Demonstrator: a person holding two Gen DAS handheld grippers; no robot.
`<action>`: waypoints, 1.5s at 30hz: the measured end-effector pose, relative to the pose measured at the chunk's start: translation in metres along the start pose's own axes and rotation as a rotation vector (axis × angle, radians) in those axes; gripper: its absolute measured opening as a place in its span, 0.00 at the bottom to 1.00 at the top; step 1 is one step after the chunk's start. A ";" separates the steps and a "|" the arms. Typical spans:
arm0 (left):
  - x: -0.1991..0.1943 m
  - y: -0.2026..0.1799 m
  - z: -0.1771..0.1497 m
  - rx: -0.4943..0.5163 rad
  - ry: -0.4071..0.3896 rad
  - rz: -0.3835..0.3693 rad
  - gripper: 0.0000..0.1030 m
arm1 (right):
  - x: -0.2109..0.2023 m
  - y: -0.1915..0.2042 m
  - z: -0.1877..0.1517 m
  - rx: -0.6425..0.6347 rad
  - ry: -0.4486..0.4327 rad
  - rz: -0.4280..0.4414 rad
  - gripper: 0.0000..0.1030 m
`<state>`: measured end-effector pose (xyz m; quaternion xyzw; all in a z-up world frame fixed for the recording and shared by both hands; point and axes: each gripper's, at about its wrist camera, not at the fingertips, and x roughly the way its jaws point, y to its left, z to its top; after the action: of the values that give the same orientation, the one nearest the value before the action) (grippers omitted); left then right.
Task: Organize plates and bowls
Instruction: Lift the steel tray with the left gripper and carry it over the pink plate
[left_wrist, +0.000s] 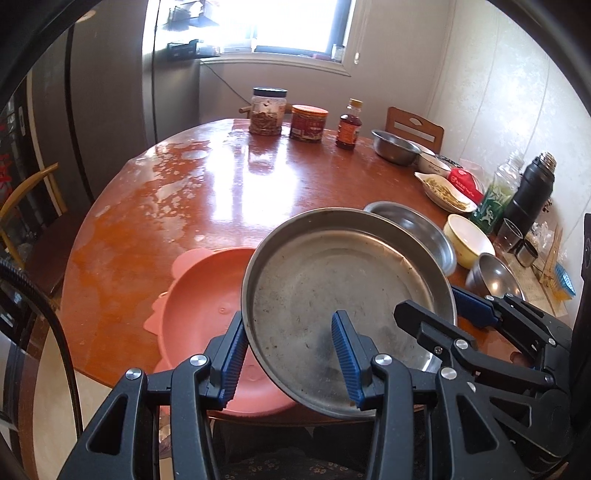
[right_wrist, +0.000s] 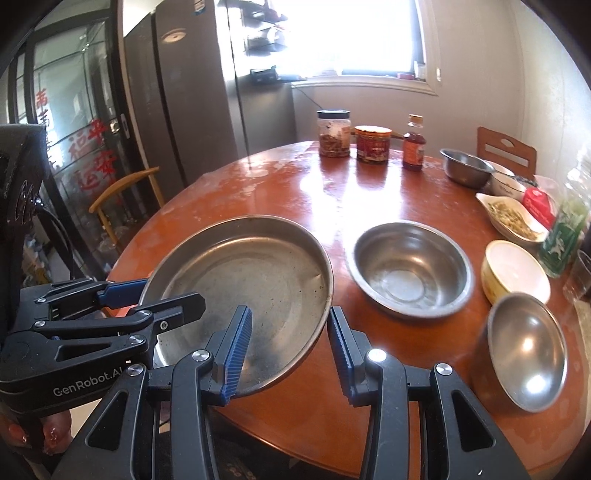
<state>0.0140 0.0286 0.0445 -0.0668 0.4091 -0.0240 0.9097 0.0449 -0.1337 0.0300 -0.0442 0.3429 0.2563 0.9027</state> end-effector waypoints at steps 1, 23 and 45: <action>-0.001 0.005 0.000 -0.008 -0.001 0.006 0.44 | 0.002 0.003 0.002 -0.008 0.001 0.006 0.43; 0.008 0.071 -0.005 -0.114 0.034 0.100 0.44 | 0.063 0.052 0.018 -0.091 0.090 0.124 0.42; 0.027 0.075 -0.003 -0.111 0.073 0.099 0.44 | 0.083 0.049 0.012 -0.094 0.137 0.117 0.42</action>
<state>0.0285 0.0994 0.0118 -0.0960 0.4454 0.0412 0.8892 0.0805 -0.0523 -0.0095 -0.0838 0.3933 0.3207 0.8576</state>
